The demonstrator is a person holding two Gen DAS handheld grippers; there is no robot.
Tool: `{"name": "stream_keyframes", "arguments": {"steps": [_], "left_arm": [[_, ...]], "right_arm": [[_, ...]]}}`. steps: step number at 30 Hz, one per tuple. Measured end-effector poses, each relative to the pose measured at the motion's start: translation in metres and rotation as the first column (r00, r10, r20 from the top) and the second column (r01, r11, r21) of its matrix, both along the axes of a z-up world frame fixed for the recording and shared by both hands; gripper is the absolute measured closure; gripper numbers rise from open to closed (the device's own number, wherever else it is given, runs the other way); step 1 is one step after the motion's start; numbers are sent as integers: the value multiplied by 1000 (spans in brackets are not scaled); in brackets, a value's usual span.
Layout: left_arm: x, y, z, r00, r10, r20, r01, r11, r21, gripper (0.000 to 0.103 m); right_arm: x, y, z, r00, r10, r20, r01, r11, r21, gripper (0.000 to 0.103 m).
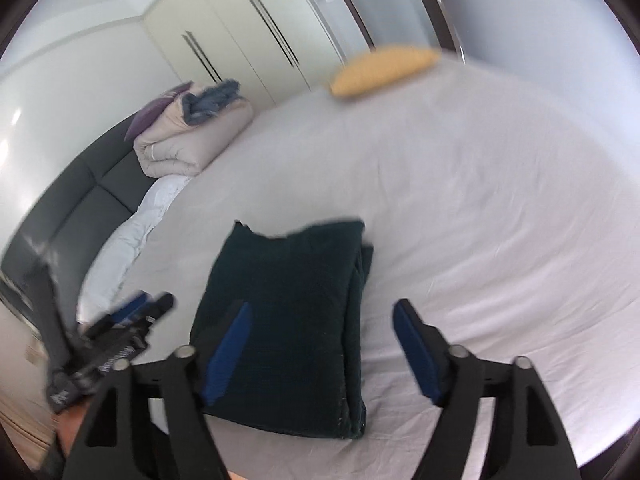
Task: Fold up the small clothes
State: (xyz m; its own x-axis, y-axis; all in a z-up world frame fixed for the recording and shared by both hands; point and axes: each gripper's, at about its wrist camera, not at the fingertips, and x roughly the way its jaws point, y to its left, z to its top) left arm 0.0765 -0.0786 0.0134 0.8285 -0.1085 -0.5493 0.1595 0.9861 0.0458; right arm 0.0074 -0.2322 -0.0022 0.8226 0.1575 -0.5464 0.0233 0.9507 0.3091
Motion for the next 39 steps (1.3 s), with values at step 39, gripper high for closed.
{"name": "stream_keyframes", "arguments": {"steps": [39], "left_arm": [[-74,10,-60,956,104,-274,-96,994,43,0]], "right_arm": [[-44,38,-26,974,-122,-194,82,976,-201,0]]}}
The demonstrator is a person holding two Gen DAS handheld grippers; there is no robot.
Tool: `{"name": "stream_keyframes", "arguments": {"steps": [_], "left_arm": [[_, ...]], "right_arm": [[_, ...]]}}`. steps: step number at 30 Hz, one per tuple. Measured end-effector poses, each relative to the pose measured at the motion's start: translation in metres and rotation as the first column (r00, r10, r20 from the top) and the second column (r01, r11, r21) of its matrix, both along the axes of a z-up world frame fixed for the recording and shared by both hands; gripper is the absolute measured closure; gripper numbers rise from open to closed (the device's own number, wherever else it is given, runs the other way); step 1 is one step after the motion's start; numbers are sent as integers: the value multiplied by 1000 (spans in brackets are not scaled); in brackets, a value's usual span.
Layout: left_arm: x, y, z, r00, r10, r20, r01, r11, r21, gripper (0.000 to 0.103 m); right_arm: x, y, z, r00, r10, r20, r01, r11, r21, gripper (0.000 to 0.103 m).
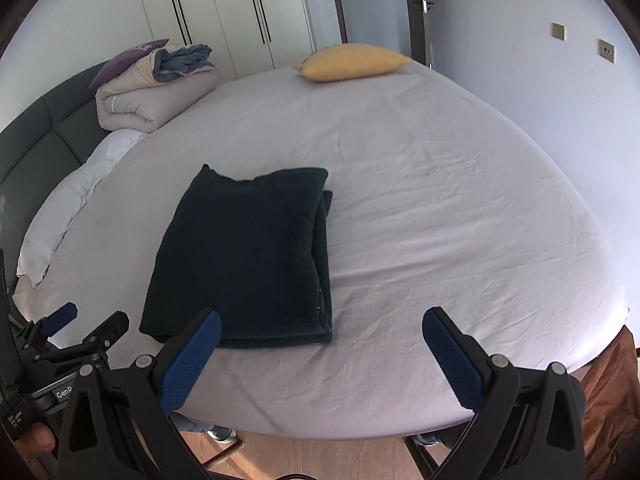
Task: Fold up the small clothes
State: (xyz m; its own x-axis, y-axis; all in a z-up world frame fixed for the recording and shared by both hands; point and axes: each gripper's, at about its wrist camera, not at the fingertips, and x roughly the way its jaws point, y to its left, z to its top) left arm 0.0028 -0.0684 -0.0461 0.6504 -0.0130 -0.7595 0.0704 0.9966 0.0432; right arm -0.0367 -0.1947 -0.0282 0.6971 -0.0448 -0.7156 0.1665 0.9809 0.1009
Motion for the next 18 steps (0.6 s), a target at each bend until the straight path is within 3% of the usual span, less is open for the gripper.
{"name": "stream_keyframes", "arguments": {"steps": [18], "left_arm": [[11,15,0,999,22,-37,-22,1000,-16,0]], "right_arm": [[5,-7,-12,1000,-13,-28,13,1000,-10,0]]}}
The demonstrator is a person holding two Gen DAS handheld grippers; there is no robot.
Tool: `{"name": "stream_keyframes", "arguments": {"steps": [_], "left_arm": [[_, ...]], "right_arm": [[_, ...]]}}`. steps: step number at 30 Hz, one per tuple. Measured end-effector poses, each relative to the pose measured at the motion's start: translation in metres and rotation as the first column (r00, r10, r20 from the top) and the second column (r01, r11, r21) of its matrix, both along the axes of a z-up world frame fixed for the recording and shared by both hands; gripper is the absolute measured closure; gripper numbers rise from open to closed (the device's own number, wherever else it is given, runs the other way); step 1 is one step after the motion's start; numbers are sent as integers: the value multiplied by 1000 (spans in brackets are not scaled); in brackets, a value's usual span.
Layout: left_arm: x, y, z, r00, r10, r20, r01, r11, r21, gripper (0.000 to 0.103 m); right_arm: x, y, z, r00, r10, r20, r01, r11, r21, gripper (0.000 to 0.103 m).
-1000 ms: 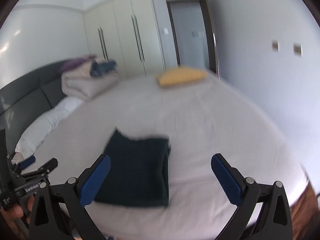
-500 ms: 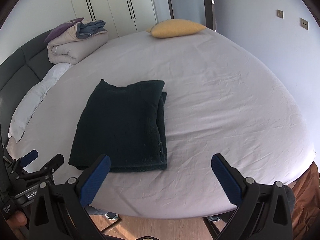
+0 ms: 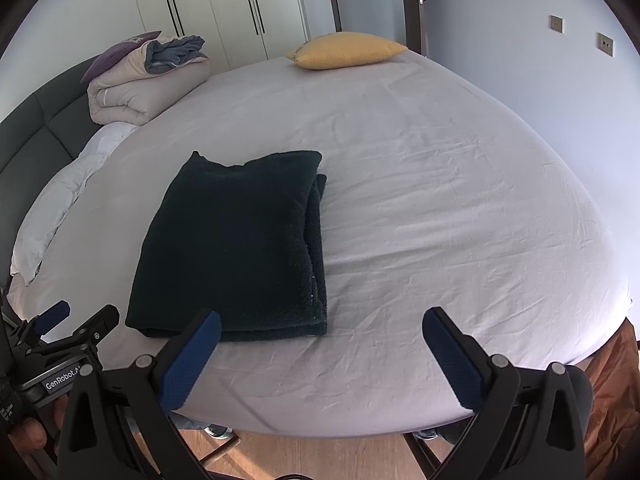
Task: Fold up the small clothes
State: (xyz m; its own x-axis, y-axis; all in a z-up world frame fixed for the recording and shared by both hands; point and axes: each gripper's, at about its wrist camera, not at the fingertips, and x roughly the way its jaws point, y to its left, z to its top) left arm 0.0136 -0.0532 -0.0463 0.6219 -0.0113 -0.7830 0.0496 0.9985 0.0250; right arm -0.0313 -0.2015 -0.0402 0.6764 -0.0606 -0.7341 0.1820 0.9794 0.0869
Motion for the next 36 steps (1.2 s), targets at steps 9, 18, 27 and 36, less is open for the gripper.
{"name": "stream_keyframes", "arguments": {"steps": [9,18,27,36], "left_arm": [[5,-1,-4,1000,0,-6,0,1000,-3,0],[5,-2,-5,1000,1,-7,-1,1000,-3,0],[5,-2,-6,1000,2,-7,-2,1000,-3,0],[5,-2,-7,1000,2,-10,-2,1000,-6,0]], "right_arm": [[0,0,-2,1000,-2,-5,2,1000,1,0],[1,1,-3,1000,0,-7,0,1000,2,0],[1,1,-3,1000,0,-6,0,1000,1,0],[0,1,-4,1000,0,-6,0,1000,3,0]]}}
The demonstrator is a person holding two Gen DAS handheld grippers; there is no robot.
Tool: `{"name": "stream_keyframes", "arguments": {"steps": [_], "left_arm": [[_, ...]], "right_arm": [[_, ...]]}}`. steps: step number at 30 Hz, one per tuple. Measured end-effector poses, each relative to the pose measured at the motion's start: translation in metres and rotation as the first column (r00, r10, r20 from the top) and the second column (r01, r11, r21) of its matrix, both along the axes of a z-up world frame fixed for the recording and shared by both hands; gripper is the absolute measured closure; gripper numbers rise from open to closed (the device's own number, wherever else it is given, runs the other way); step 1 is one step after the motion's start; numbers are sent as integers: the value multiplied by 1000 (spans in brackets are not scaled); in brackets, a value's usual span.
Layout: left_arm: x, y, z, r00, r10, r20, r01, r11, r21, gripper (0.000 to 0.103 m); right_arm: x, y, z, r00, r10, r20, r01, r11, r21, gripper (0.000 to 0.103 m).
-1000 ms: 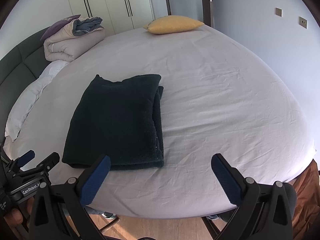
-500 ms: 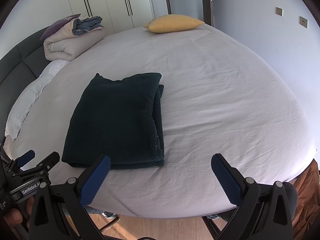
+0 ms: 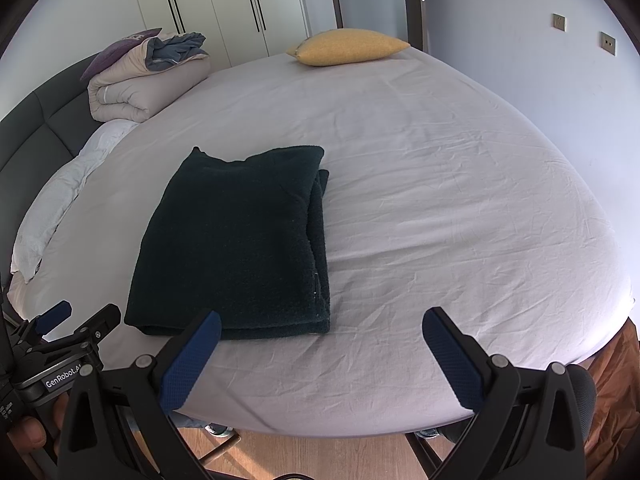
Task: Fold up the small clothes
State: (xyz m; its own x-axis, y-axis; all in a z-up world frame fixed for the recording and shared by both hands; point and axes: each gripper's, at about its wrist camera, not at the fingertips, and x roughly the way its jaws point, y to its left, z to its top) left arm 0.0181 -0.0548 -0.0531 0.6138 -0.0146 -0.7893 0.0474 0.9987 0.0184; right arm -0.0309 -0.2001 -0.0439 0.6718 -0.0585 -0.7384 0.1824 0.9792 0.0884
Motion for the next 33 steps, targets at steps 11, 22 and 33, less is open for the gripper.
{"name": "stream_keyframes", "arguments": {"steps": [11,22,33], "left_arm": [[-1,2,-1,1000,4,-2,-4,1000,-5,0],[-3,2,-1,1000,6,-4,-6,1000,-7,0],[-2,3,-1,1000,6,-4,-6,1000,-6,0]], "right_arm": [[0,0,0,1000,0,-1,0,1000,0,0],[0,1,-1,1000,0,-2,0,1000,2,0],[0,1,-1,1000,2,-4,-2,1000,2,0]]}}
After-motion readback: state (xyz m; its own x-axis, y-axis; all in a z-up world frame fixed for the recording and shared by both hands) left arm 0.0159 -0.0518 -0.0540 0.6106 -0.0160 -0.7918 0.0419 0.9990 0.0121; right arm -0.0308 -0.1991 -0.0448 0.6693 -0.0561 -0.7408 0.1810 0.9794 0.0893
